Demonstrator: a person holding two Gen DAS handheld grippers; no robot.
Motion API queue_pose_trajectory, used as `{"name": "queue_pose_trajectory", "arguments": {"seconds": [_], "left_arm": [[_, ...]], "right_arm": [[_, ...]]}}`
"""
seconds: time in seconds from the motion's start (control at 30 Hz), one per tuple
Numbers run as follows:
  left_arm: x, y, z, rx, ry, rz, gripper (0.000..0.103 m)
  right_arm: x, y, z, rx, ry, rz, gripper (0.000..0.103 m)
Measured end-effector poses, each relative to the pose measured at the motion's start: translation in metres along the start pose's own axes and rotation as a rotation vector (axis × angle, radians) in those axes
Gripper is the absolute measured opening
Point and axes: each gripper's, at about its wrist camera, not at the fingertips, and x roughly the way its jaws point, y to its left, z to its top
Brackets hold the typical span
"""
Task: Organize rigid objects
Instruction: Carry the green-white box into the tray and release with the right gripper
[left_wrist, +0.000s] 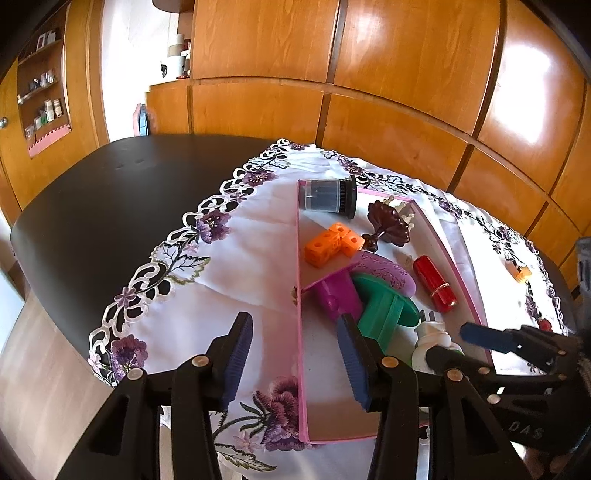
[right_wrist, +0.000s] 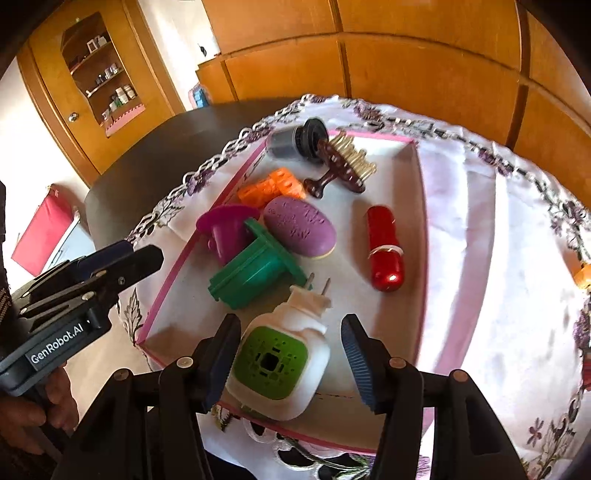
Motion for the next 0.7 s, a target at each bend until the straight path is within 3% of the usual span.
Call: {"name": "queue_pose_trajectory", "arguments": {"seconds": [0.7], "left_arm": [[-0.010,-0.022,0.006,0.071,-0.030,0.001,0.050]], "right_arm": [[-0.042,-0.058,0.009,0.118,-0.118,-0.129,0.057]]}}
